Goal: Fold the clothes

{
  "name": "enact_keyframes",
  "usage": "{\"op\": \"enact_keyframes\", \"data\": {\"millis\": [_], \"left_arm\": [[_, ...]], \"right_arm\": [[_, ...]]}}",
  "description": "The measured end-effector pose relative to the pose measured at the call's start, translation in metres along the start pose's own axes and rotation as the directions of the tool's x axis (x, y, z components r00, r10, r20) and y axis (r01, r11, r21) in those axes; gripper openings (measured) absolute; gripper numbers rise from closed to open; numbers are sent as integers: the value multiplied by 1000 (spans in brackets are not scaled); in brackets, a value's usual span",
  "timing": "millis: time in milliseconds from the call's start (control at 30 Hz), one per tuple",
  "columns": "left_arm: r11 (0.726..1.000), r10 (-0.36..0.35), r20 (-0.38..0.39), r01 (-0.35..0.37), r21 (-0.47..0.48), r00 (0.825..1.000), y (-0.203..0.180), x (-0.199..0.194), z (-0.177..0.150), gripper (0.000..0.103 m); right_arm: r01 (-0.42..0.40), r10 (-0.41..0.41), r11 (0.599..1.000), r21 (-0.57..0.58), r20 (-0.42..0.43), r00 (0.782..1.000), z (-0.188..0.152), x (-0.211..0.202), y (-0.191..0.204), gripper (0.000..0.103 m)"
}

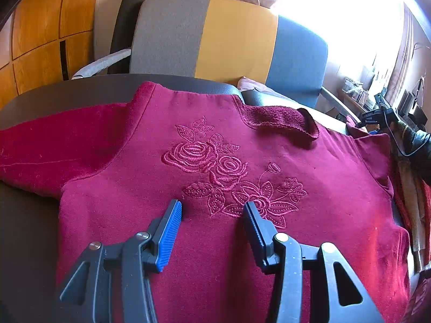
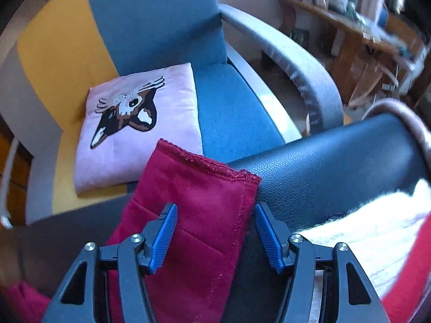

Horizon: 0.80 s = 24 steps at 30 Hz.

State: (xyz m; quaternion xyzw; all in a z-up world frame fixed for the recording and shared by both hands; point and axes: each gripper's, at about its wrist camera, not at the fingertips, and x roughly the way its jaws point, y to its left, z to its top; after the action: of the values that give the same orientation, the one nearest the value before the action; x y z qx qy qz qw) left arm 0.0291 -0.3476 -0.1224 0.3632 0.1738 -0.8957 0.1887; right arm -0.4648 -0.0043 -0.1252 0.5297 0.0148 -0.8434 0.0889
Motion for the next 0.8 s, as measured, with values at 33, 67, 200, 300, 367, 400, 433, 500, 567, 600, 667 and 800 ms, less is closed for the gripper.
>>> {"op": "enact_keyframes", "data": {"millis": [33, 67, 200, 300, 367, 400, 433, 500, 567, 600, 667, 800], "left_arm": [[1000, -1, 0, 1, -1, 1000, 0, 0, 0, 48], [1000, -3, 1, 3, -2, 1000, 0, 0, 0, 48], [1000, -7, 3, 7, -5, 1000, 1, 0, 0, 48], [1000, -10, 4, 10, -9, 1000, 2, 0, 0, 48], [1000, -11, 5, 11, -11, 1000, 2, 0, 0, 48], [1000, -12, 5, 12, -11, 1000, 2, 0, 0, 48], [1000, -13, 5, 13, -12, 1000, 2, 0, 0, 48], [1000, -14, 4, 14, -14, 1000, 3, 0, 0, 48], [1000, -17, 4, 17, -16, 1000, 3, -1, 0, 48], [1000, -19, 4, 19, -18, 1000, 3, -1, 1, 48], [999, -24, 4, 24, -22, 1000, 4, -1, 0, 48], [999, -30, 2, 30, -28, 1000, 4, -2, 1, 48]], "right_arm": [[4, -4, 1000, -20, 15, 1000, -1, -2, 2, 9], [17, -16, 999, -37, 24, 1000, -2, -5, 5, 9], [51, -43, 993, -103, 76, 996, -10, -26, 18, 9], [75, -58, 988, -135, 130, 990, -13, -57, 24, 9], [95, -70, 984, -148, 164, 984, -16, -83, 25, 9], [105, -76, 982, -155, 183, 980, -17, -97, 24, 9], [116, -83, 980, -159, 203, 976, -19, -112, 24, 9], [141, -99, 978, -155, 248, 964, -26, -144, 20, 9], [164, -116, 975, -147, 292, 949, -34, -177, 13, 9], [176, -127, 975, -136, 310, 942, -40, -192, 8, 9], [195, -149, 975, -105, 341, 928, -52, -222, -5, 9], [203, -178, 979, -25, 383, 907, -84, -272, -36, 9]]}}
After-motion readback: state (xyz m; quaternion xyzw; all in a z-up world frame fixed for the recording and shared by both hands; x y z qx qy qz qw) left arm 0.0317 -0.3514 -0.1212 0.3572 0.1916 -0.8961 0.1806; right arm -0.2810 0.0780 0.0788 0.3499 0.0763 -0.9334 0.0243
